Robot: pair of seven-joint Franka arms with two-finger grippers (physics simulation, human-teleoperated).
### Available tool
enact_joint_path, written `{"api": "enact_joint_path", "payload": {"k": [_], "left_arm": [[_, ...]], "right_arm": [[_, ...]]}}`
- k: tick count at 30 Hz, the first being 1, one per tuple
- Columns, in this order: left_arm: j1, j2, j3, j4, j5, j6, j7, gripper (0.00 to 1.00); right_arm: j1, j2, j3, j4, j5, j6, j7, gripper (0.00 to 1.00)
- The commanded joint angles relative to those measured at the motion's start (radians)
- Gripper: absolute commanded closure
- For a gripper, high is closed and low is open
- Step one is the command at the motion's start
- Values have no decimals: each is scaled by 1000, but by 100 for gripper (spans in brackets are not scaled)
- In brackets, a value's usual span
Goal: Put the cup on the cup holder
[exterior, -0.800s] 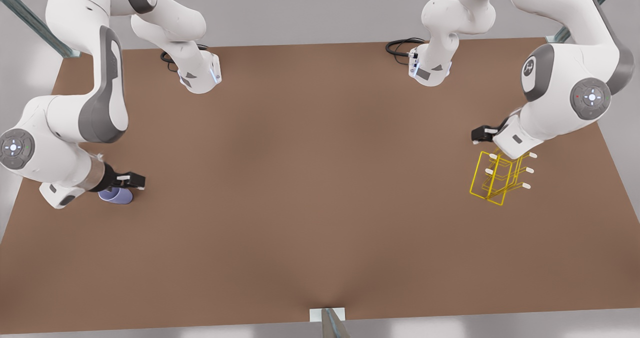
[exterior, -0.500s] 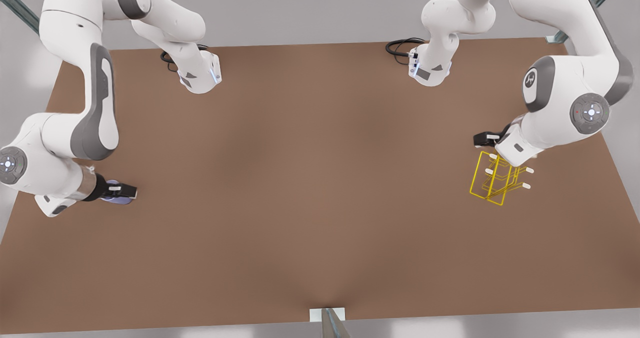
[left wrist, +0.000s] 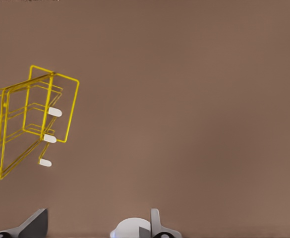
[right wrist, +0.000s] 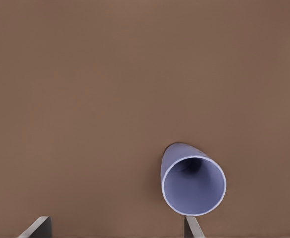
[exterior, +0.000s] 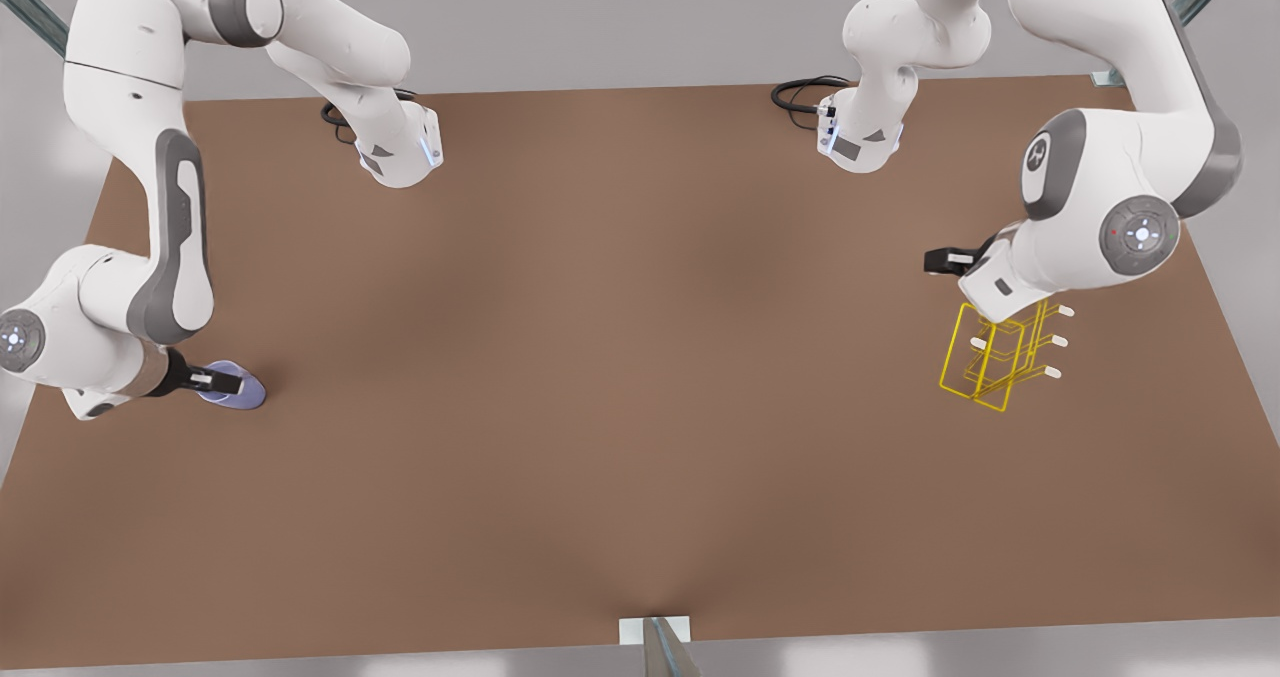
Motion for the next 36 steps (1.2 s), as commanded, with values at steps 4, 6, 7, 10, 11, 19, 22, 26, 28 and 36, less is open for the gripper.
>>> {"api": "enact_joint_path", "payload": {"k": [4,6,7,10,11,19,22,26,28,36], "left_arm": [[0,0,-4,2,8,-3,2,0],[0,-1,-1,4,10,0,2,0],[0,-6,-1,4,10,0,-1,0],[0,-14,-3,4,11,27,0,0],[0,-26,-4,6,11,45,2,0],[0,-38,-26,-1,11,108,3,0],[0,-38,-26,6,11,111,3,0],[0,-33,-24,7,11,151,2,0],[0,-52,-24,9,7,135,-8,0],[0,-38,-19,9,17,120,-11,0]], "right_arm": [[-5,19,-25,-106,2,197,-149,0],[-10,20,-25,-143,-1,211,-158,0],[-11,19,-25,-171,-1,210,-160,0],[-13,20,-26,-186,-6,256,-163,0],[-19,28,-25,-191,-9,289,-168,0],[-20,65,-25,-235,-9,329,-178,0],[-22,71,-25,-241,-7,334,-178,0],[-20,77,-25,-275,-7,460,-177,77],[-22,83,-25,-275,-7,503,-175,79],[-33,77,-26,-273,-9,475,-195,79]]}}
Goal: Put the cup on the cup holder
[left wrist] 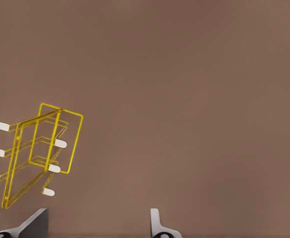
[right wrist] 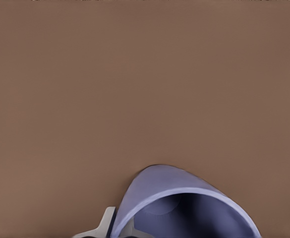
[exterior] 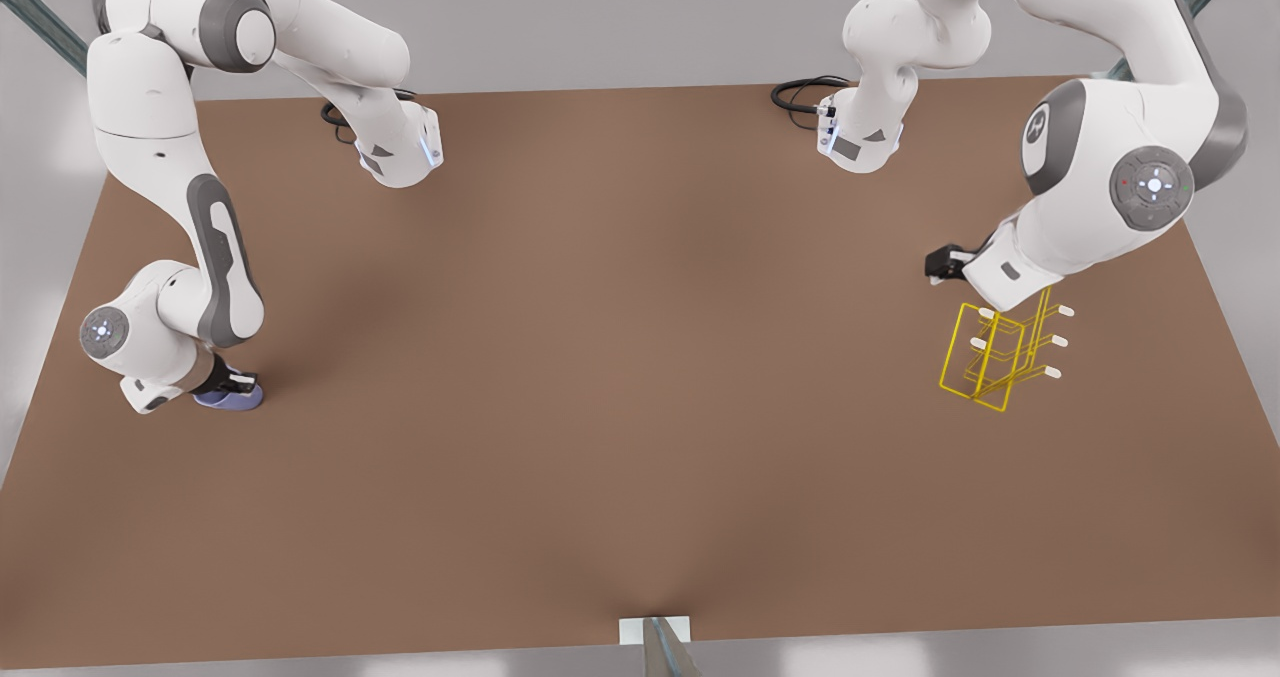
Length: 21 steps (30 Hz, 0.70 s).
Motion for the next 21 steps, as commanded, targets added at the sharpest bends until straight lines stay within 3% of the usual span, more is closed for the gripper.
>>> {"api": "enact_joint_path", "payload": {"k": [1,4,6,8,9,10,12,13,16,17,20,21], "left_arm": [[-1,-2,-1,0,6,-1,-7,0],[-1,-4,-4,0,6,-3,-7,0],[-1,-8,-5,2,7,-4,-9,0],[-1,-11,-7,2,7,-7,-10,0],[-1,-11,-12,2,7,-9,-9,0],[-1,-11,-12,2,7,-8,-9,0],[-1,-11,-13,2,7,-9,-10,0],[-1,-11,-15,2,7,-9,-10,0],[-1,-8,-33,17,10,-11,-32,0],[-1,-7,-33,17,12,-11,-32,0],[-1,-5,-33,17,13,-9,-32,0],[-1,-4,-33,17,13,-9,-32,0]], "right_arm": [[0,-7,0,1,-11,-4,-14,79],[5,-37,9,53,2,-119,6,79],[18,-57,34,116,277,-184,39,79],[32,-63,169,225,327,-348,-28,79],[60,-56,199,241,458,-356,-34,79],[92,-42,204,242,556,-360,-40,79],[219,72,201,428,659,-440,-31,79],[244,96,203,437,797,-440,-30,79],[327,191,252,546,943,-426,9,79],[363,223,255,590,973,-402,49,79],[454,331,390,742,960,-206,394,79],[509,407,388,863,938,-192,492,79]]}}
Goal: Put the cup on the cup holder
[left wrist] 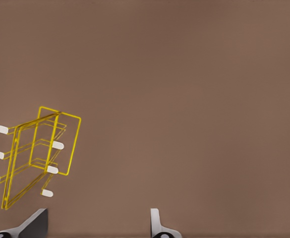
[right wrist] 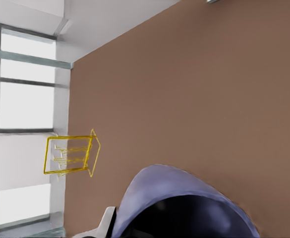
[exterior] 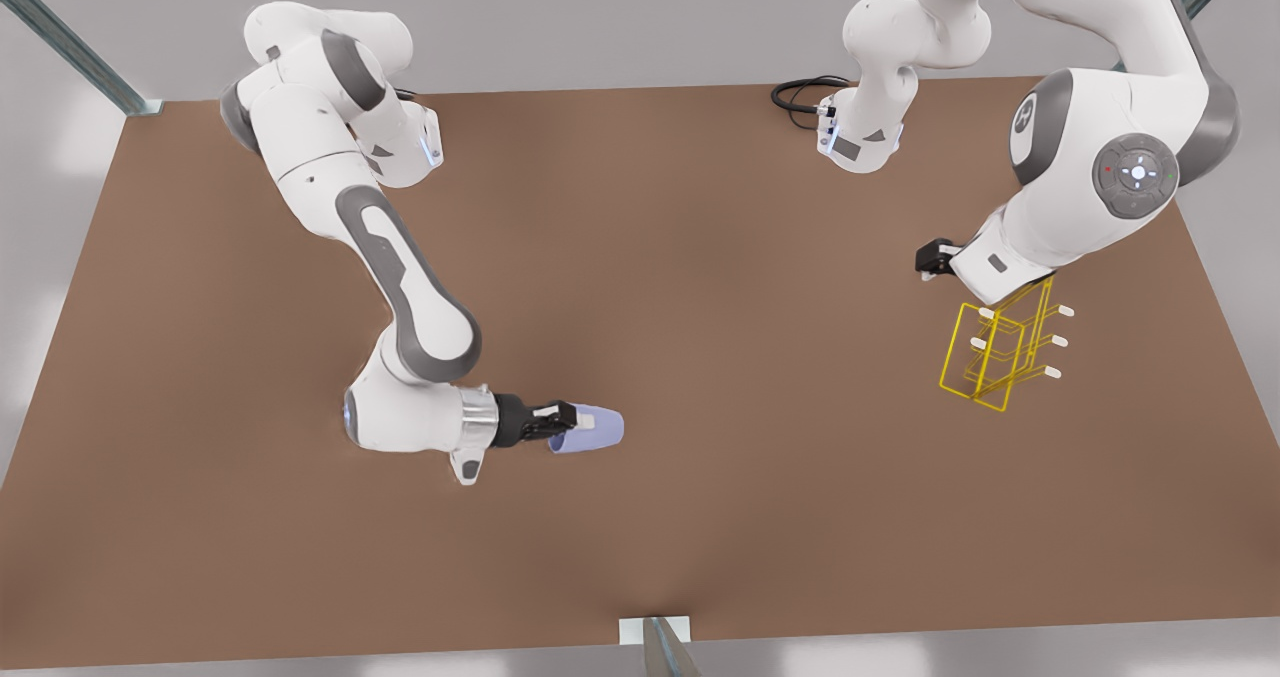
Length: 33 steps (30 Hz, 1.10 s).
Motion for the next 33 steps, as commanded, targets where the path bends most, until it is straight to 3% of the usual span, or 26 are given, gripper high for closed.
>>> {"api": "enact_joint_path", "payload": {"k": [1,3,4,5,7,8,10,17,23,29,30,31,33], "left_arm": [[0,1,0,1,0,-1,-17,0],[-1,5,0,1,0,-1,-17,0],[0,7,-2,1,0,-1,-17,0],[0,7,0,1,0,1,-17,0],[0,8,0,1,2,1,-17,0],[0,10,0,1,2,5,-17,0],[0,16,0,1,2,7,-17,0],[0,30,0,1,27,10,-19,0],[-46,82,-2,5,17,10,-323,0],[-55,63,-3,-13,1,13,-381,0],[-55,60,-2,-29,-16,21,-383,0],[-59,51,-3,-49,-16,33,-387,0],[-67,53,-2,-55,-16,36,-393,0]], "right_arm": [[84,125,10,204,-47,125,575,79],[202,281,-56,425,-72,149,733,79],[236,303,-57,457,-73,158,767,79],[283,357,-51,506,-98,303,845,79],[302,407,22,546,-123,343,873,79],[303,438,102,563,-149,407,871,79],[343,473,107,603,-155,442,888,79],[424,536,127,606,-179,520,881,79],[441,576,127,603,-210,521,884,79],[457,599,127,603,-210,521,888,79],[457,599,127,603,-210,519,888,71],[457,602,127,600,-213,517,888,56],[457,613,127,598,-212,516,888,51]]}}
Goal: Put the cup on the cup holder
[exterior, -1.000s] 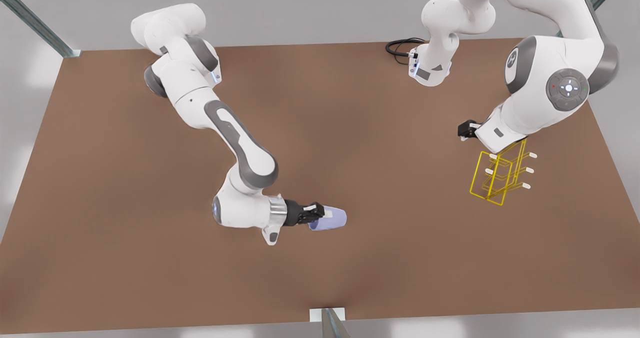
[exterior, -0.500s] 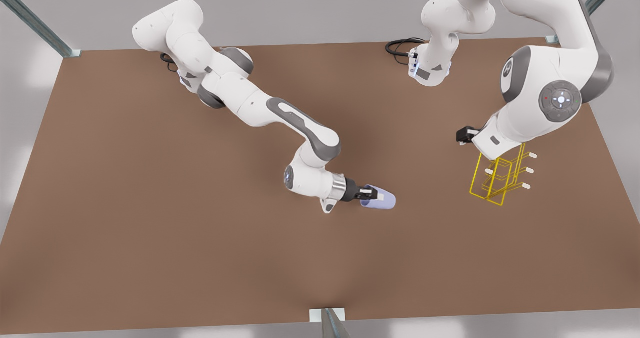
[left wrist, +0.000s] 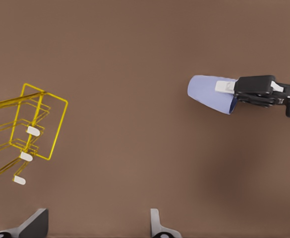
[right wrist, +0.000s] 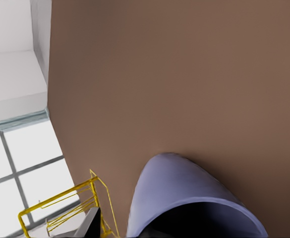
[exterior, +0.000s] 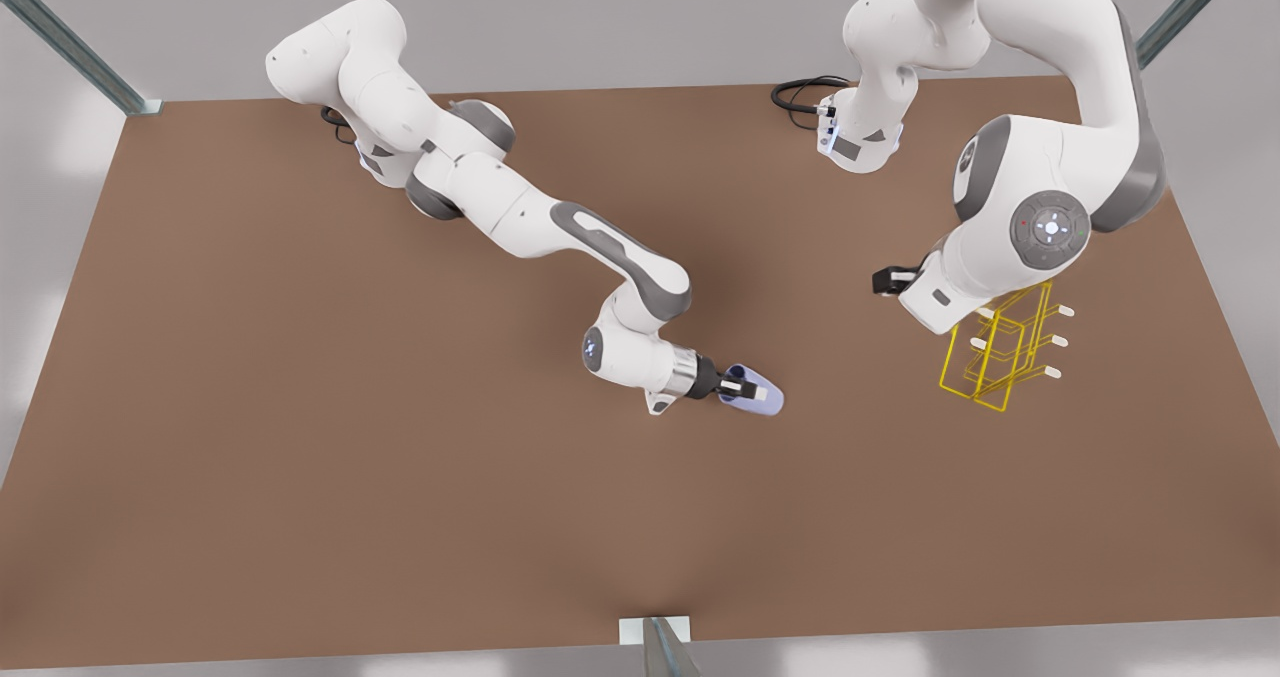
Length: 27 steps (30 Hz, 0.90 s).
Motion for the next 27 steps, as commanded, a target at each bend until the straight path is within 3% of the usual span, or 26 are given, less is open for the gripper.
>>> {"api": "enact_joint_path", "payload": {"k": [1,2,7,9,14,16,21,22,24,26,27], "left_arm": [[-1,0,0,-5,-7,14,-195,0],[-1,2,0,-10,-7,14,-195,0],[-1,7,0,-10,-5,15,-195,0],[-3,10,0,-10,-5,15,-196,0],[-138,131,0,71,-7,15,-495,0],[-155,155,0,74,-5,26,-515,0],[-165,220,0,53,-94,161,-1378,0],[-165,247,0,42,-104,256,-1687,0],[-153,292,9,65,-107,319,-2094,0],[-150,330,12,76,-113,434,-2480,0],[-150,341,12,90,-116,521,-2646,0]], "right_arm": [[0,1,0,0,-2,1,162,23],[0,1,0,0,-3,1,165,18],[-20,-11,-9,-5,-82,-114,168,13],[-60,-63,-12,-63,-216,-257,211,0],[-117,-146,-124,-69,-272,-691,88,0],[-127,-159,-170,-69,-272,-773,44,0],[-133,-166,-168,-64,-266,-757,33,0],[-159,-205,-187,-69,-261,-795,-4,0],[-256,-402,-343,-174,-263,-1006,-140,0],[-463,-813,-386,-622,-356,-995,-373,0],[-526,-993,-362,-725,-598,-993,-381,0]]}}
